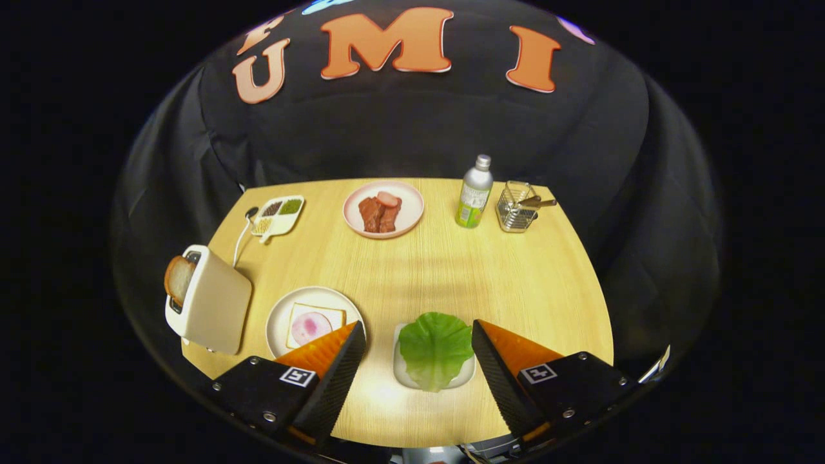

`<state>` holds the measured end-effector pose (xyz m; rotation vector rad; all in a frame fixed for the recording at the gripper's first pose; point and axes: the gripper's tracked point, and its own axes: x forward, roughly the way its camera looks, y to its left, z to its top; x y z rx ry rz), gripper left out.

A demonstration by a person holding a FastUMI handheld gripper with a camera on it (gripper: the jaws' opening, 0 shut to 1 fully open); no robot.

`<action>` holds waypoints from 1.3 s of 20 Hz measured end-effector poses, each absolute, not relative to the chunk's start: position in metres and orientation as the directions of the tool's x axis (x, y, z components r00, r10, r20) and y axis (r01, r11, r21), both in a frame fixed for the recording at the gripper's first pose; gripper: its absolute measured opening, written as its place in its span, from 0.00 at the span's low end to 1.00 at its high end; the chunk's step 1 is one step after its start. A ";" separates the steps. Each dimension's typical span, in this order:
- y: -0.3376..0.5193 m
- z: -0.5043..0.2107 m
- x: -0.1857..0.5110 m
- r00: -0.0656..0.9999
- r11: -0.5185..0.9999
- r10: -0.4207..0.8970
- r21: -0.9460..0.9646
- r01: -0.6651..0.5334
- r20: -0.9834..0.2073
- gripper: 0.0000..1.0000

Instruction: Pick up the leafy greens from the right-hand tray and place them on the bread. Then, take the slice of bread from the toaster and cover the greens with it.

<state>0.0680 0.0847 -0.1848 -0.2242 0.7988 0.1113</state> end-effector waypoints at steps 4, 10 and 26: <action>0.075 -0.225 0.076 0.612 0.966 -0.028 -0.180 -0.188 -0.791 0.99; 0.061 -0.291 0.079 0.471 0.969 -0.071 -0.172 -0.176 -0.879 1.00; 0.039 -0.360 0.090 0.310 0.970 -0.132 -0.187 -0.155 -0.942 1.00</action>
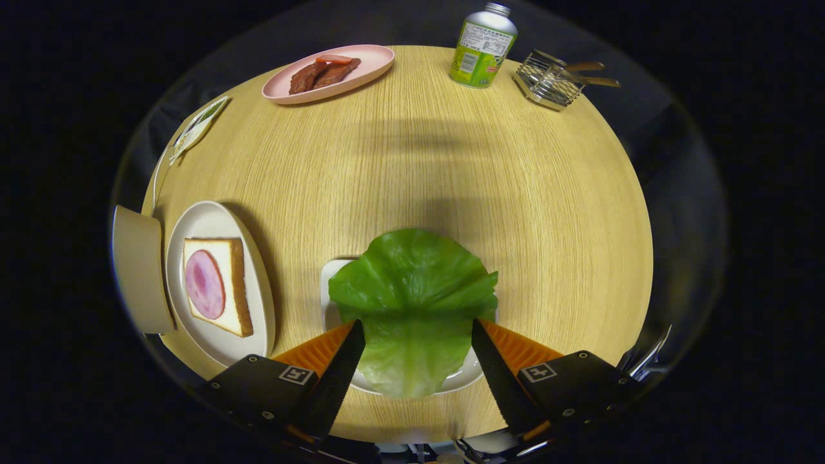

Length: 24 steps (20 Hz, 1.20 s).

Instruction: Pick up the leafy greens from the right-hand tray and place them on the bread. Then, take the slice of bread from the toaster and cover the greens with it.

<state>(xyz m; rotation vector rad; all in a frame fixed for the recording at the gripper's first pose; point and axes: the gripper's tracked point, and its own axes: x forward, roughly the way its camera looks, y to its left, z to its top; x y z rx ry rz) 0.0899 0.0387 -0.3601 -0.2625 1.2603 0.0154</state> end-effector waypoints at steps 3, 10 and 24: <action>0.038 -0.365 0.089 0.302 0.973 -0.132 -0.182 -0.142 -0.944 1.00; 0.046 -0.370 0.088 0.280 0.985 -0.086 -0.124 -0.122 -0.956 0.78; 0.036 -0.361 0.087 0.289 0.987 -0.084 -0.119 -0.108 -0.954 0.03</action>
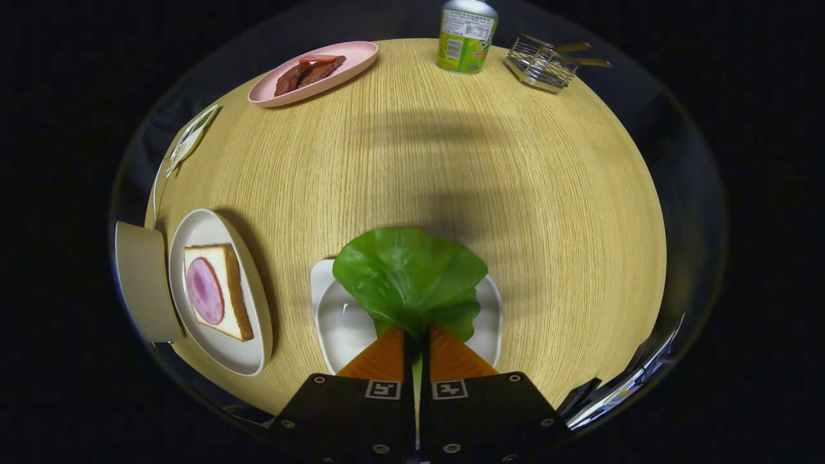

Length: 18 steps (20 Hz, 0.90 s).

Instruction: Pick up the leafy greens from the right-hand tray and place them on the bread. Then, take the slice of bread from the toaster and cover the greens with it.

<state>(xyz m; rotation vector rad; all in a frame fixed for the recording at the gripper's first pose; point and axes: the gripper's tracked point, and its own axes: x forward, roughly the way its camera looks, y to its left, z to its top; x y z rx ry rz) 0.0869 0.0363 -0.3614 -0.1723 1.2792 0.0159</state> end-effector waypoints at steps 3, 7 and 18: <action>0.038 -0.343 0.088 0.321 0.985 -0.081 -0.124 -0.116 -0.944 0.01; 0.051 -0.318 0.082 0.352 0.983 -0.063 -0.119 -0.139 -0.934 0.01; 0.122 -0.289 0.053 0.388 0.965 -0.006 -0.107 -0.239 -0.921 0.01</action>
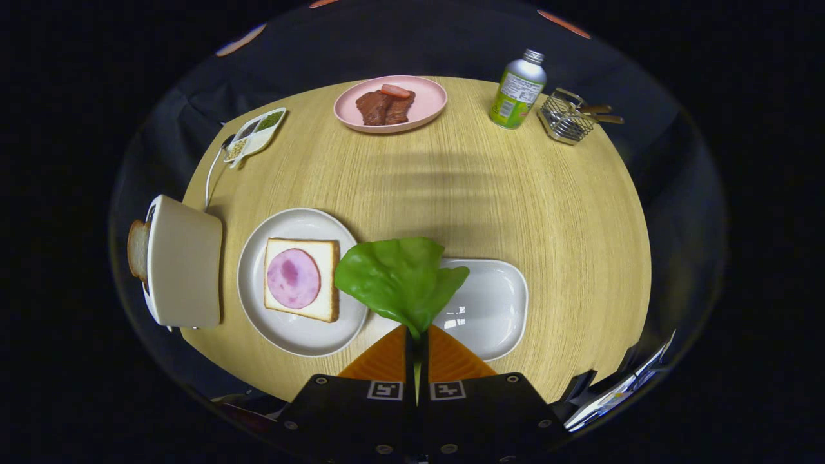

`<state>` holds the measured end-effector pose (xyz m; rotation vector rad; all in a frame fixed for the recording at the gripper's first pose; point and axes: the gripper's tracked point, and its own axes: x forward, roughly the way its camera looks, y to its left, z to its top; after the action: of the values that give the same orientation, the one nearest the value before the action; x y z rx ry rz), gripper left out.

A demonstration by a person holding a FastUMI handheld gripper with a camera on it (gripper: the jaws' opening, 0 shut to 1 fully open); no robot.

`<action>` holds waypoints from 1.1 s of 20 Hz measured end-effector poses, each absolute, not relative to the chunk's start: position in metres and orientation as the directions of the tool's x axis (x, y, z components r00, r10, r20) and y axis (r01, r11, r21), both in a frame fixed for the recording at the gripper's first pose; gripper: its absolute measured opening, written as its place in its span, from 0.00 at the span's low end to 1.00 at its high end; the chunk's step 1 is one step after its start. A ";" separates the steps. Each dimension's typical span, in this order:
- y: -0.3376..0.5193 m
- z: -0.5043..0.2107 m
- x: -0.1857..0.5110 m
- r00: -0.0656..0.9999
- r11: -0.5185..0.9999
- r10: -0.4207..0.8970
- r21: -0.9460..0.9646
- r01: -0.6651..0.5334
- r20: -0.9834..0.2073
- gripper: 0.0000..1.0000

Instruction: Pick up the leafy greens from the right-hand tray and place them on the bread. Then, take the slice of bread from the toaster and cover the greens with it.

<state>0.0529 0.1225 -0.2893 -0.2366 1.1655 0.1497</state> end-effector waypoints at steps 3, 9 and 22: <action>0.147 -0.288 0.050 0.389 0.958 0.010 -0.102 -0.268 -0.921 0.01; 0.193 -0.294 0.051 0.377 0.944 0.030 -0.098 -0.316 -0.926 0.01; 0.251 -0.322 0.059 0.355 0.916 0.022 -0.124 -0.382 -0.935 0.03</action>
<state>0.0588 0.2513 -0.3222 -0.3475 1.1852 0.2674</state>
